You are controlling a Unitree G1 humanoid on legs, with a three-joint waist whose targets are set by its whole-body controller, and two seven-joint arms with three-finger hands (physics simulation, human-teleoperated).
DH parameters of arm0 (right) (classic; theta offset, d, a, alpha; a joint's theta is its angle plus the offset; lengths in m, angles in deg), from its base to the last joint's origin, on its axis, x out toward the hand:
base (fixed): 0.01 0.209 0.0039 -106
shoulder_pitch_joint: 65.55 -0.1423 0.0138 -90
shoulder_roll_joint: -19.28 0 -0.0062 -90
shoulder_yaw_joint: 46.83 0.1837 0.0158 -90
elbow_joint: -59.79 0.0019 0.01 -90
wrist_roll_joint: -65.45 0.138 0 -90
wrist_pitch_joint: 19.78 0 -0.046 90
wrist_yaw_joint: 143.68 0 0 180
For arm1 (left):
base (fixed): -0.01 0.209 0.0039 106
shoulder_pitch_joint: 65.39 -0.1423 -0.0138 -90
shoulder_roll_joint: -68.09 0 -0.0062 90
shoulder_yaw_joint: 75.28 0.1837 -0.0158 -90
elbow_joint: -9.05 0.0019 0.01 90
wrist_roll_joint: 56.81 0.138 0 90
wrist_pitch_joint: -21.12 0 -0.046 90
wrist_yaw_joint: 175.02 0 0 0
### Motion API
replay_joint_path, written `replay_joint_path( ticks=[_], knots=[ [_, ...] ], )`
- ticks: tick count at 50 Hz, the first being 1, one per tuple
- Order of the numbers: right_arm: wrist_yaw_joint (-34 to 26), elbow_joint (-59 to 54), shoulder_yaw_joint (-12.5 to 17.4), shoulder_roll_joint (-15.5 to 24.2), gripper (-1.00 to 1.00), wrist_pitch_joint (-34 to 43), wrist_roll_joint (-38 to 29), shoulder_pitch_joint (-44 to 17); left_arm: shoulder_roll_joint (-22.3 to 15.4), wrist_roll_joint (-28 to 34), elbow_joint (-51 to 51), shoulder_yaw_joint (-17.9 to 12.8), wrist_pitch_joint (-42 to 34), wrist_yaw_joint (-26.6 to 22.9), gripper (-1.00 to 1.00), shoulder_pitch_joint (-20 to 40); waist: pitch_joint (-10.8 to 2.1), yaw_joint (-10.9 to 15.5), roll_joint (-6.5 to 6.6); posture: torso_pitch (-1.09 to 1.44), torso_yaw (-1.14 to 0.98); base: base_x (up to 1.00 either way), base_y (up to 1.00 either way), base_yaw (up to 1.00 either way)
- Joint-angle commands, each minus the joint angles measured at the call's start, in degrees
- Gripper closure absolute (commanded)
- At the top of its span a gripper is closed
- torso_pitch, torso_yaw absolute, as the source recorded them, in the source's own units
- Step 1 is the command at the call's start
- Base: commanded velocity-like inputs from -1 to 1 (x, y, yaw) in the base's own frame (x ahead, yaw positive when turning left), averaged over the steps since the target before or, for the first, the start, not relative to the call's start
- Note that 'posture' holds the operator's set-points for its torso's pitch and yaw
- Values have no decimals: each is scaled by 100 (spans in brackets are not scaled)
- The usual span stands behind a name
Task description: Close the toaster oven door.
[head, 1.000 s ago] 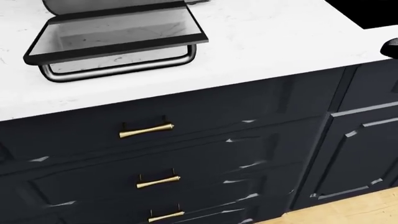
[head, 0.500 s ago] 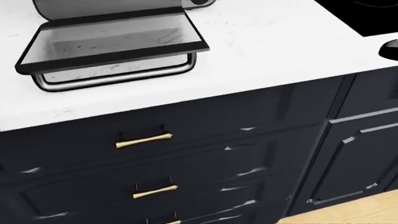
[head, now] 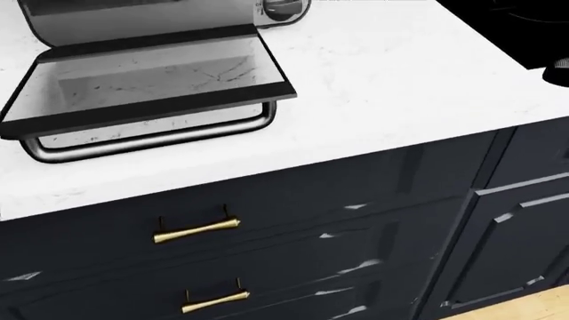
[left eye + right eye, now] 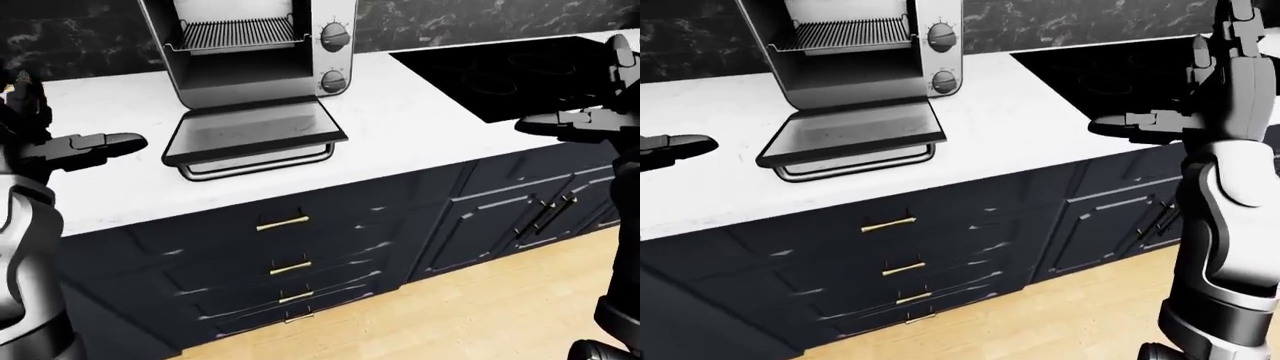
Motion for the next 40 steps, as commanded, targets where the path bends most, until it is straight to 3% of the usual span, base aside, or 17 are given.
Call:
replay_joint_path(
  ticks=[1, 5, 8, 9, 10, 11, 17, 19, 21, 22, 23, 27, 32, 34, 35, 36, 40],
  knots=[
    [-16, 238, 2, 91, -100, -186, 15, -187, -169, 36, -189, -188, 188, 38, -100, 167, -129, 51, 15, 0, 0, 14, 0, 0],
    [-24, 217, 15, 117, -100, -167, 21, -216, -172, 40, -193, -186, 184, 31, -100, 162, -58, 21, 283, 0, 0, 14, 0, 0],
    [-15, 227, 9, 112, -100, -167, 19, -209, -177, 38, -181, -195, 180, 32, -100, 170, -177, -12, 777, 0, 0, 14, 0, 0],
    [-16, 227, 11, 117, -100, -161, 23, -215, -186, 35, -180, -201, 177, 35, -100, 178, -136, 44, 514, 0, 0, 15, 0, 0],
    [-21, 215, 16, 127, -100, -160, 26, -221, -180, 45, -176, -201, 198, 32, -100, 162, -114, 21, 625, 0, 0, 14, 0, 0],
    [-20, 223, 19, 122, -100, -166, 25, -205, -178, 44, -171, -204, 202, 33, -100, 158, -130, 50, 600, 0, 0, 15, 0, 0],
    [-19, 185, 5, 105, -100, -229, 12, -184, -153, 10, -109, -245, 308, 20, -100, 110, -95, 90, 263, 0, 0, 14, 0, 0],
    [-19, 204, 5, 108, -100, -200, 16, -195, -184, 2, -49, -264, 340, 11, -100, 113, -105, 114, 62, 0, 0, 14, 0, 0],
    [-23, 199, 11, 113, -100, -195, 17, -200, -201, -17, -38, -292, 347, 14, -100, 89, -210, 113, -320, 0, 0, 14, 0, 0],
    [-26, 197, 11, 114, -100, -199, 17, -200, -208, -23, -16, -304, 367, 9, -100, 77, -131, 60, -14, 0, 0, 14, 0, 0],
    [-26, 198, 8, 105, -100, -208, 15, -189, -211, -29, -3, -311, 380, 11, -100, 67, -128, 82, -138, 0, 0, 14, 0, 0],
    [-28, 174, 3, 118, -100, -208, 13, -216, -242, -47, 26, -324, 395, 14, -100, 57, -132, 41, 20, 0, 0, 14, 0, 0],
    [-14, 205, 5, 130, -100, -155, 24, -237, -314, -104, 54, -367, 367, 30, -100, 84, -62, -7, 438, 0, 0, 14, 0, 0],
    [-13, 203, 7, 123, -100, -169, 20, -221, -320, -129, 65, -373, 378, 39, -100, 78, -215, -58, 677, 0, 0, 14, 0, 0],
    [-11, 209, 7, 124, -100, -164, 17, -215, -323, -134, 59, -371, 383, 40, -100, 69, -142, 26, 563, 0, 0, 15, 0, 0],
    [-11, 206, 5, 127, -100, -157, 19, -225, -335, -146, 53, -378, 374, 41, -100, 70, -96, 6, 628, 0, 0, 14, 0, 0],
    [4, 235, 9, 123, -100, -126, 27, -223, -355, -145, 41, -365, 373, 52, -100, 74, -122, 54, 382, 0, 0, 15, 7, 0]
  ],
)
